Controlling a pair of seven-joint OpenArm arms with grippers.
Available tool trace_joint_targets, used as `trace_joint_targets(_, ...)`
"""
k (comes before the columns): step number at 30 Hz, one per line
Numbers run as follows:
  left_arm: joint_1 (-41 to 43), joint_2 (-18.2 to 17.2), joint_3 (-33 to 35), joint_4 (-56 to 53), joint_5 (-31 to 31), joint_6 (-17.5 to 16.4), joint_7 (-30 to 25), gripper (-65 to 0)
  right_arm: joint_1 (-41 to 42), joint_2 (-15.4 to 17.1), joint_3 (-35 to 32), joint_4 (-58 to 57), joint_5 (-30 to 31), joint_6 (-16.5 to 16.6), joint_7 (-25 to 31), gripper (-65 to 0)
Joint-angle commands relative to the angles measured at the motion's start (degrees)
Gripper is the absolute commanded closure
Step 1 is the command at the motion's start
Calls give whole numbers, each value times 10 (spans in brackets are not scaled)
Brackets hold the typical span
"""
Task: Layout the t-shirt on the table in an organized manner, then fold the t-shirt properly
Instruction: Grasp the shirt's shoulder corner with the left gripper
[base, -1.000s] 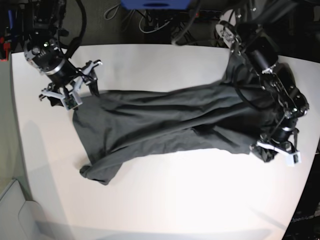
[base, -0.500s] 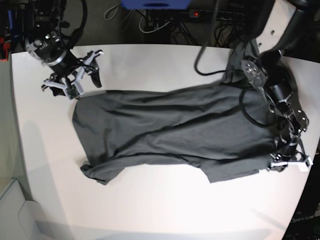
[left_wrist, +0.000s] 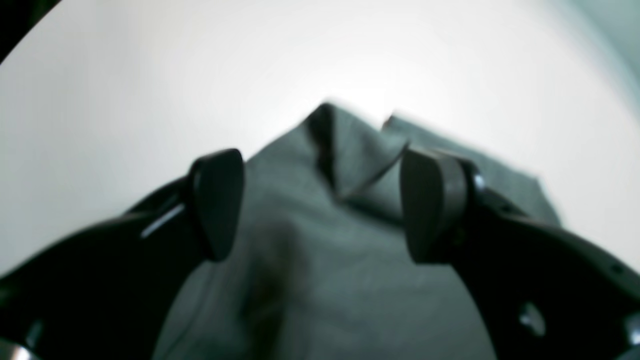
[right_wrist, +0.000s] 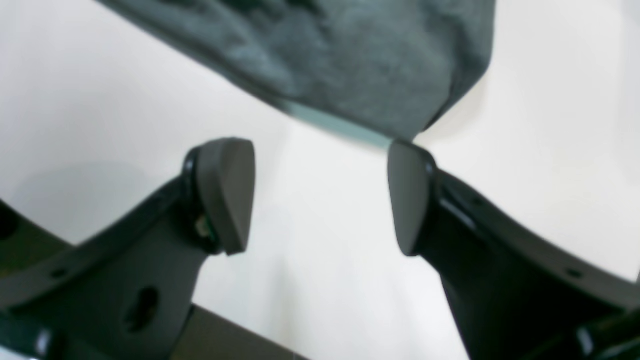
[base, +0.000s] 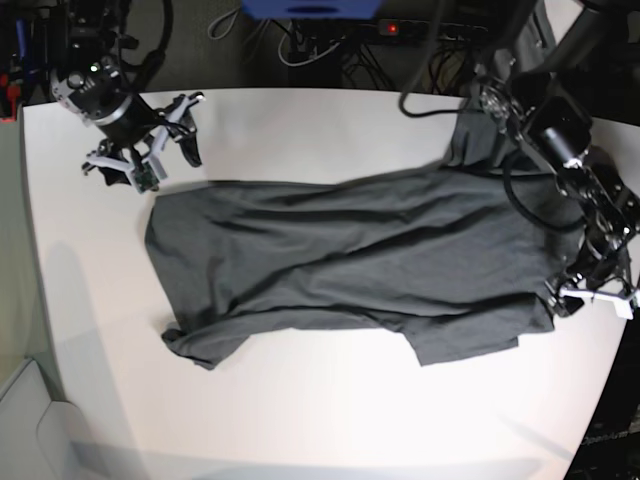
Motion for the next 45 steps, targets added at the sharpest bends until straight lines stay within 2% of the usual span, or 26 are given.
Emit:
trace_joint_targets(1, 10, -1, 1, 41, -17, -5, 3, -480, 9, 5, 2, 8, 6, -2, 12, -422)
trace_joint_targets(4, 94, 12, 1, 121, -50, -5, 28, -481, 15, 5, 2, 8, 6, -2, 12, -422)
trace_joint_targets(10, 249, 23, 0, 228, -125, -1, 30, -481, 20, 5, 1, 8, 6, -2, 12, -422)
trace_joint_targets(16, 334, 23, -80, 260, -186, -2, 28, -481, 20, 5, 1, 8, 6, -2, 12, -422)
trace_joint_targets(25, 340, 23, -95, 237, -187, -5, 31, -481, 18, 2, -1, 7, 7, -2, 12, -421)
trace_joint_targets(31, 328, 41, -94, 236, -182, -5, 29, -479, 14, 4, -1, 7, 7, -2, 12, -420)
trace_joint_targets(36, 322, 37, -52, 205, -181, -2, 29, -476, 13, 2, 0, 7, 7, -2, 12, -419)
trace_joint_targets(41, 321, 37, -47, 180, -181, -2, 28, -473, 13, 3, 1, 7, 7, -2, 12, -419)
trace_joint_targets(43, 320, 36, -47, 172, -181, -4, 28, -435, 13, 4, 1, 7, 7, -2, 12, -419)
trace_joint_targets(45, 312, 36, -49, 168, -181, -5, 28, -341, 13, 4, 1, 7, 7, -2, 12, -419)
